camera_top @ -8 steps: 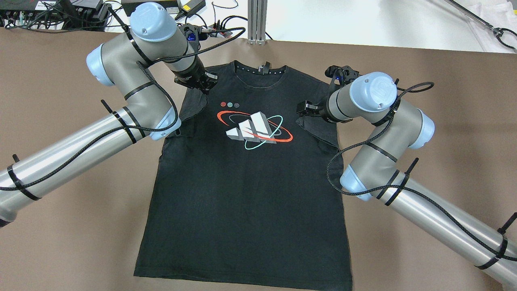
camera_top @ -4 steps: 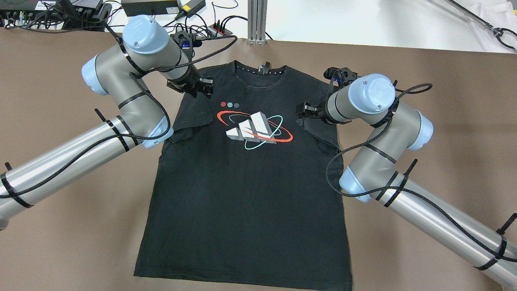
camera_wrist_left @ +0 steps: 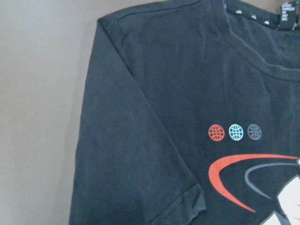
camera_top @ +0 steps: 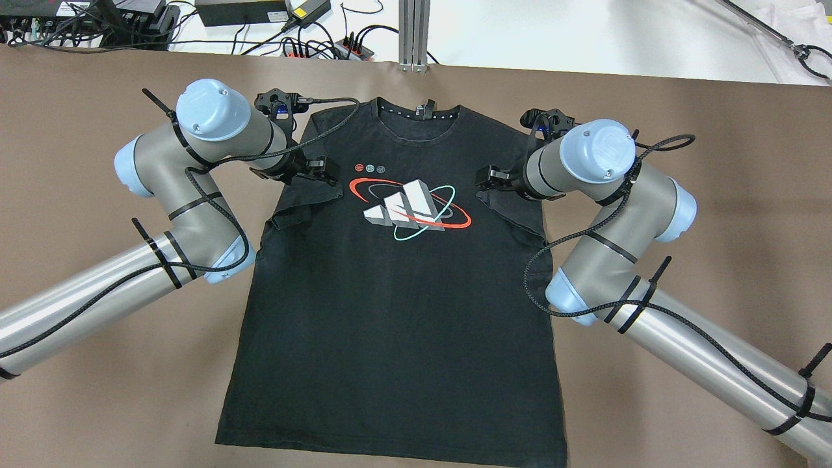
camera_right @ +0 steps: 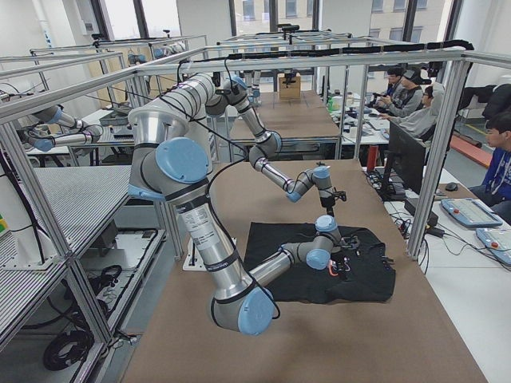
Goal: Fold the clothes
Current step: 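Move both grippers down to the shirt's hem corners nearest the robot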
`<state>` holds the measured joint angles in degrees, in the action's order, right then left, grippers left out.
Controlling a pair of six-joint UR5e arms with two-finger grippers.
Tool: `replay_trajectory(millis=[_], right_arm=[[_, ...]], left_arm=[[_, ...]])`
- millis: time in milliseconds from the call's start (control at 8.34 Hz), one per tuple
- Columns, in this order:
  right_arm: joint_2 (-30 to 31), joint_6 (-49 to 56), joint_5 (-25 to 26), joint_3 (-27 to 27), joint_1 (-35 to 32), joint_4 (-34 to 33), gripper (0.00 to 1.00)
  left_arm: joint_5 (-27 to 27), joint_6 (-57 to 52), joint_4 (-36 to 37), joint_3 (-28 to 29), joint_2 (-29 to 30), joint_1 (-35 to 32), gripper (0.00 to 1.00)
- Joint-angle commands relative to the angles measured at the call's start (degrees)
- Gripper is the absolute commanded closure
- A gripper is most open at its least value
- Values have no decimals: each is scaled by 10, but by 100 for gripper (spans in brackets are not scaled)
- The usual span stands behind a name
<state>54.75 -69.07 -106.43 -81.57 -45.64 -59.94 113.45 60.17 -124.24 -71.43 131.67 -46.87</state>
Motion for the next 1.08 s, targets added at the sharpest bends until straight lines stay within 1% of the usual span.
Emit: replay_trajectory(millis=[0,120,240,360,480,599,719,839,959], right_arm=[[-3,-8,-2,-5,0,-3,5],[16,-43,1,-31,23,-7,5],[45,-116,38,-62,52,-12,5],[81,-166,74,-116,84,-41,5],[114,-202,101,-205,111,-121,7],[141,-234,111,-289,138,-220,9],[176,-295,152,-357,190,-272,13],[236,-364,209,-410,262,-275,17],[273,-391,248,-430,321,-276,17]], left_arm=[[-12,13,0,-44,-38,12,1],[-10,40,4,-104,-74,13,1],[-12,75,6,-173,-128,25,1],[-43,99,6,-237,-186,40,1],[-85,117,6,-290,-241,74,0],[-115,142,5,-322,-273,94,0],[-139,164,5,-343,-290,114,0],[-151,165,6,-346,-292,123,0],[-151,165,6,-347,-296,123,0]])
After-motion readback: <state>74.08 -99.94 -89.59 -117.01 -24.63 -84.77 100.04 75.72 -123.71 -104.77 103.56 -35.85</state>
